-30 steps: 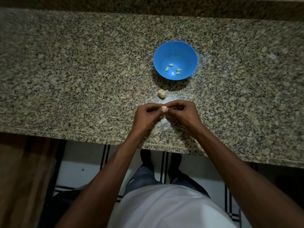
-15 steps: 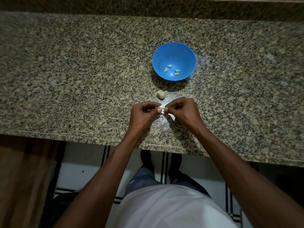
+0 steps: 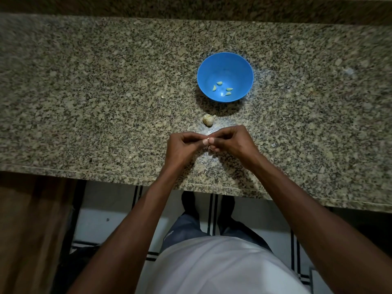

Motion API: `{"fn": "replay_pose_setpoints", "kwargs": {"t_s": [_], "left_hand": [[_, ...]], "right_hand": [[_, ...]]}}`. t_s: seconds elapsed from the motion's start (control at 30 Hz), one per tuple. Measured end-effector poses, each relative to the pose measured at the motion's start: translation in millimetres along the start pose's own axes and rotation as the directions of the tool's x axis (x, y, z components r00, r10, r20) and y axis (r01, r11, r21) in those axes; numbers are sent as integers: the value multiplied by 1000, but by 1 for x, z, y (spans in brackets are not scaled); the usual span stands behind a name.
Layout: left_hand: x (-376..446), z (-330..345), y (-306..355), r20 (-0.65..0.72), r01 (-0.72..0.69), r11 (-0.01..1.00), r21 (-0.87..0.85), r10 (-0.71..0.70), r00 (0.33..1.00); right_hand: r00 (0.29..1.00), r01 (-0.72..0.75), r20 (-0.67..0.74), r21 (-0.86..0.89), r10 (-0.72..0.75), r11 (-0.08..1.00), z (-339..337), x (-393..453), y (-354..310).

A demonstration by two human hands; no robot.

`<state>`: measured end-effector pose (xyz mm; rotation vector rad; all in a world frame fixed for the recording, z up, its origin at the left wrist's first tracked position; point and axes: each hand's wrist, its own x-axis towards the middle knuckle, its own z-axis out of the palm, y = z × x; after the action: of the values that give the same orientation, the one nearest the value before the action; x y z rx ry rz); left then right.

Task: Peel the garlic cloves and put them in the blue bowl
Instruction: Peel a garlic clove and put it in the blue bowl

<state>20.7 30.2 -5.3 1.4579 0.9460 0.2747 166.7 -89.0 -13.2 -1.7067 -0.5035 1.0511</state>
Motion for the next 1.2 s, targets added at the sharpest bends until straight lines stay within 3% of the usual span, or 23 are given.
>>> {"fn": "replay_pose_setpoints", "kwargs": {"t_s": [0.1,0.2,0.33,0.47,0.7,0.8,0.93,1.1,1.2], "left_hand": [[2,-1,2,11,138,984,-114,-137,990],[5,-5,3,103,349,888,-299,-334,937],[9,-12,0,238,459,811,-363,-396,887],[8,-13,4,267,508,747,-428,-432,861],[3,-11,2,92,314,909,-275,-300,949],[2,-13,-2,30,161,984,-81,-159,987],[0,-12,-7,-27,16,984,180,-12,1000],[-5,-7,-3,-71,-32,991,133,42,997],[-5,-6,-3,-13,-44,993,113,46,999]], "right_hand": [[1000,4,-19,-84,-5,996,4,4,-1],[1000,-11,-14,-70,10,998,7,5,0],[1000,-16,17,-42,17,999,10,4,1],[999,-9,34,7,9,1000,11,3,0],[998,-52,25,89,50,995,14,-1,5],[998,-69,13,133,67,989,14,-3,4],[996,-93,33,197,88,976,13,-5,8],[996,-87,37,227,81,970,15,-6,2],[995,-100,6,248,102,964,14,-6,2]]}}
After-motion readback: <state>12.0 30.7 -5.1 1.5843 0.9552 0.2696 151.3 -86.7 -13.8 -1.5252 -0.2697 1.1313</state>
